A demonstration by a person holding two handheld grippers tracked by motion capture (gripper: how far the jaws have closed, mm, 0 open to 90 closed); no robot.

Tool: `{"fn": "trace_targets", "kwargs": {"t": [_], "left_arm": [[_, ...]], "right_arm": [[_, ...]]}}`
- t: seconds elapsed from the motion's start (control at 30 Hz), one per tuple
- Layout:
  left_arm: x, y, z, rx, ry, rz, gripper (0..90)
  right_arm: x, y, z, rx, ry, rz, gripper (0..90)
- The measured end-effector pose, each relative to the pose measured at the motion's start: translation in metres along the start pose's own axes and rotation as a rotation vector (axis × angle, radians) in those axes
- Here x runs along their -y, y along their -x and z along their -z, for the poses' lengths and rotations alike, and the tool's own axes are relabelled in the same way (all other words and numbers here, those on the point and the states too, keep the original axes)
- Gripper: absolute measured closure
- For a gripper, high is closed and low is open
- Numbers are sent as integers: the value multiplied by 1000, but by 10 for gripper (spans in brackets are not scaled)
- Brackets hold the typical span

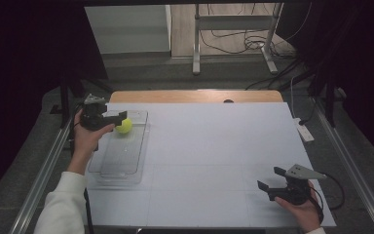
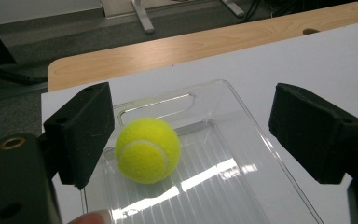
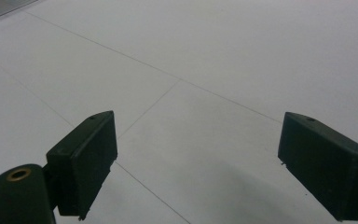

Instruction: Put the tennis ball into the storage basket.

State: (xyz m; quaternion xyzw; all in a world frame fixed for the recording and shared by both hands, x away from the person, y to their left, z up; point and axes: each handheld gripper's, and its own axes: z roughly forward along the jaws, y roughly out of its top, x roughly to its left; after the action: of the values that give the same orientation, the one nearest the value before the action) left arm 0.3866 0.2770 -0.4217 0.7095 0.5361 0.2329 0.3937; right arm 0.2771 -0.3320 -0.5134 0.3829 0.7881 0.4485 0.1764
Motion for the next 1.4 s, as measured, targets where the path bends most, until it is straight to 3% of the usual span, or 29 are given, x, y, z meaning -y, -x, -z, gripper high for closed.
{"fn": "trace_targets", "kwargs": {"t": [0.43, 0.83, 1.13, 1.4], "left_arm": [[5, 9, 9, 8, -6, -23, 161], [29, 27, 24, 85, 33, -26, 164], [44, 38, 33, 114, 31, -36, 169], [58, 51, 40, 168, 34, -45, 171]], "right_arm": [[-2, -2, 0, -3, 4, 8, 119], [-2, -3, 0, -2, 1, 8, 119], [-2, -4, 0, -1, 0, 8, 119], [-2, -4, 0, -1, 0, 10, 119]]}}
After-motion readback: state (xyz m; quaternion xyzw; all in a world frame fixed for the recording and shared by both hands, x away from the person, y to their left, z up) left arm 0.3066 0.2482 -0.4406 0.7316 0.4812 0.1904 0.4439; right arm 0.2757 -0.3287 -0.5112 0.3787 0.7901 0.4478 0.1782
